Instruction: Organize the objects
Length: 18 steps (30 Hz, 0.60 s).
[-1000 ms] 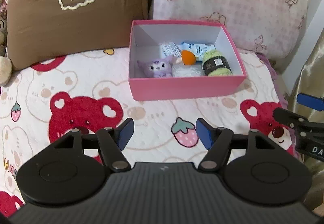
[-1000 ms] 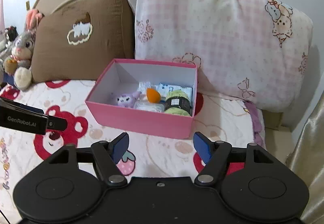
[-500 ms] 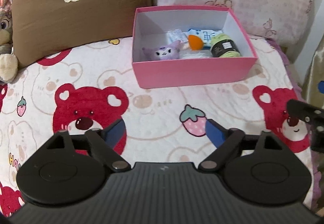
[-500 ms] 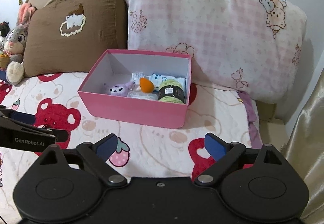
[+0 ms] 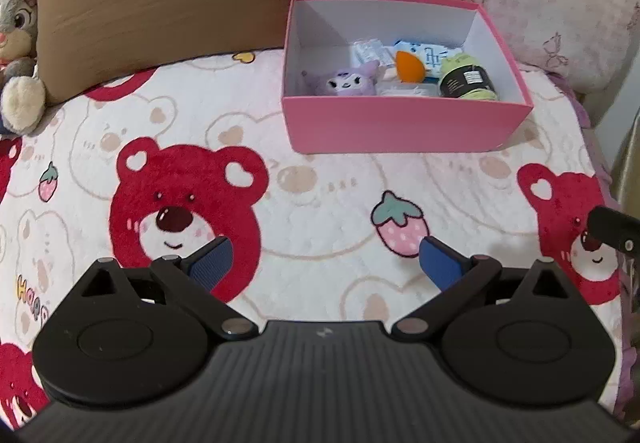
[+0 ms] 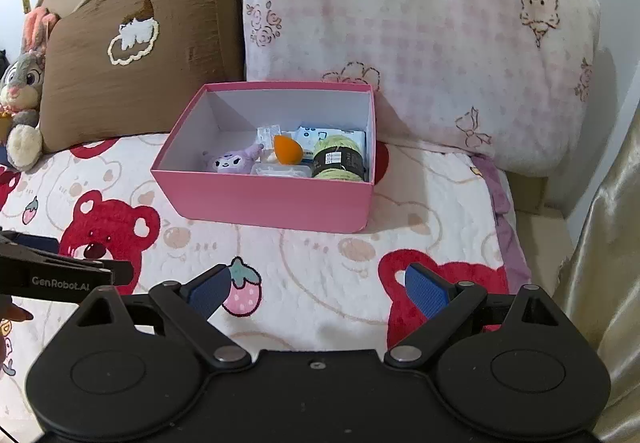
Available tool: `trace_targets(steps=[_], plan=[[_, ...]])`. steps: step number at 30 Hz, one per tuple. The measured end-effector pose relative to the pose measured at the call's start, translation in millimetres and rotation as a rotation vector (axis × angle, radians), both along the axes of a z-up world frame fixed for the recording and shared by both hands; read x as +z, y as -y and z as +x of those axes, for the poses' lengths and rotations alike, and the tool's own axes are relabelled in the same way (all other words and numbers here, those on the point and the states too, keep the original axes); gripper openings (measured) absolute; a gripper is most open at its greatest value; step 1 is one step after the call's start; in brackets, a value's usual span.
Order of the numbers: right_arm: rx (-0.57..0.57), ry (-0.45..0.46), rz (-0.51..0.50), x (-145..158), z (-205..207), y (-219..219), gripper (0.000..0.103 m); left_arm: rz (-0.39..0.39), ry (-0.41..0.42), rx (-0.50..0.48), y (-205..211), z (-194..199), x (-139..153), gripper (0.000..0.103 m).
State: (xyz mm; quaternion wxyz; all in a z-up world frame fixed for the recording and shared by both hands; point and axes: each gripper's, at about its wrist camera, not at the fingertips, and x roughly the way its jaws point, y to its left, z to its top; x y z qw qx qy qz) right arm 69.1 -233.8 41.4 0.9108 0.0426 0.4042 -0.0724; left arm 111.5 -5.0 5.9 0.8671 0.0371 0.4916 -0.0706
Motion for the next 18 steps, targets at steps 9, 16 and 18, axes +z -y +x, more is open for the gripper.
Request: trace_targets(steps=[9,16,18], plan=[[-0.013,-0.013,0.010,-1.9,0.2,2.8,0.096,0.021,-0.020,0.010,-0.3,0.3,1.9,0.101],[-0.018,-0.021,0.007,-3.8,-0.1,4.4,0.096,0.038,-0.031,0.008,0.1,1.0,0.6,0.101],[-0.021,-0.024,0.006,-4.0,-0.1,4.8,0.096,0.037,-0.027,0.010,-0.4,0.7,1.4,0.101]])
